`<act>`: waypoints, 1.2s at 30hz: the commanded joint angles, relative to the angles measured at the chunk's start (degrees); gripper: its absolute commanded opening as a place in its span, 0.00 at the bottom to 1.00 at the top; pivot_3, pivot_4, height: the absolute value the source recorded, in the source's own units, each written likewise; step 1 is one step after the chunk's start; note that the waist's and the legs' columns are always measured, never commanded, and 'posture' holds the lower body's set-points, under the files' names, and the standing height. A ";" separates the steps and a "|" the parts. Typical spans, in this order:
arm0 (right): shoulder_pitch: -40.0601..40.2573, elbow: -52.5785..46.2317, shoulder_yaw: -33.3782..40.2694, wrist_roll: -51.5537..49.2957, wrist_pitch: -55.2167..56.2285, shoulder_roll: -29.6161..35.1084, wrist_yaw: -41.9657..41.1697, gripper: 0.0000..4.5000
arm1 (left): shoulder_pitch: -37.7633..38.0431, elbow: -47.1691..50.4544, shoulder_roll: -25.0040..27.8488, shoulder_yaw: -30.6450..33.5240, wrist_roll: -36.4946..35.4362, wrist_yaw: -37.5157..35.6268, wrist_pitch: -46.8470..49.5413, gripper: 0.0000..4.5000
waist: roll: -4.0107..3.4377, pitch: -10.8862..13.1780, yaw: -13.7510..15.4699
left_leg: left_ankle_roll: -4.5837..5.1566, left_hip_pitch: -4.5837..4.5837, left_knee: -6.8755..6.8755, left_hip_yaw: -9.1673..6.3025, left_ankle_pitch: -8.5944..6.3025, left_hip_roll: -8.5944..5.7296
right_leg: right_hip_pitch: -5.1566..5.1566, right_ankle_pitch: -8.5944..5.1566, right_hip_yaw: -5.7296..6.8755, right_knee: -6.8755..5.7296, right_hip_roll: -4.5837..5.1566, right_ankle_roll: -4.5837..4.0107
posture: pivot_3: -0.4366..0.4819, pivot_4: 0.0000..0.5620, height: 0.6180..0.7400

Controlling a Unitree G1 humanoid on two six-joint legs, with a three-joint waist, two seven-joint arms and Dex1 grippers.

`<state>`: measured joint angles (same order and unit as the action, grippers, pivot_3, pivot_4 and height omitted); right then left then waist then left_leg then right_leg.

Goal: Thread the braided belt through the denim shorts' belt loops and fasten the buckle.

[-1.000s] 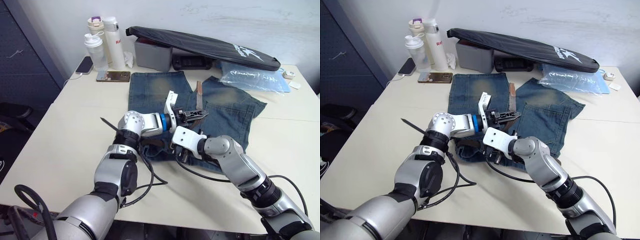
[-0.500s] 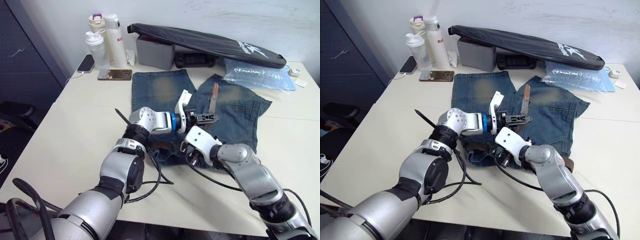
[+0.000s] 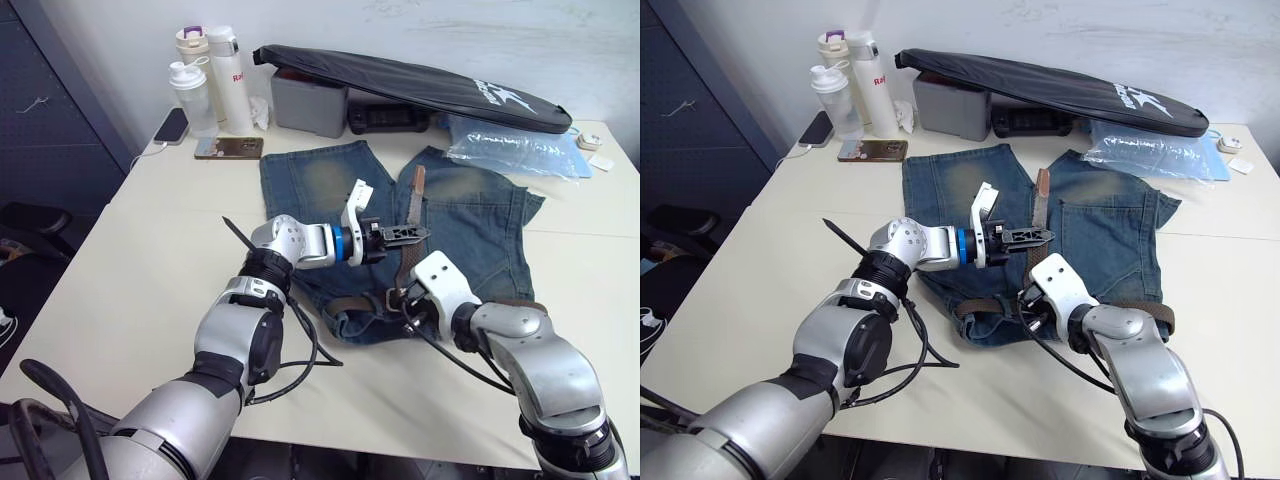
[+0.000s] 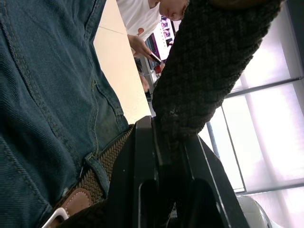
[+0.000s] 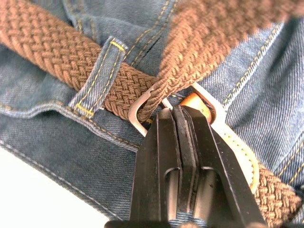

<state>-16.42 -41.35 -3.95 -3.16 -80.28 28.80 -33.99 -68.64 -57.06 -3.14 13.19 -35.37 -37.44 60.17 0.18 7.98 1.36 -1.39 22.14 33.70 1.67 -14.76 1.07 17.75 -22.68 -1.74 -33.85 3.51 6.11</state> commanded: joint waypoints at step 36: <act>3.12 10.66 -6.74 -9.43 19.84 -0.61 2.64 0.03 | 1.38 4.07 1.56 -7.65 7.88 -4.54 -3.34 0.00 | 0.33 0.28 -3.13 | -0.92 -0.90 -0.55 0.48 0.51 0.72 | 0.65 -0.02 -1.11 -0.92 -1.21 0.04 | 0.48 0.27 1.00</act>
<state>-14.03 -30.31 -7.30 -10.74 -59.71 29.26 -30.82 -67.01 -54.21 -1.65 5.86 -28.05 -40.54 57.94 0.52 8.26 -1.76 -2.34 21.24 33.16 2.15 -14.25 1.82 18.46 -22.70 -2.95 -34.81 2.25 6.15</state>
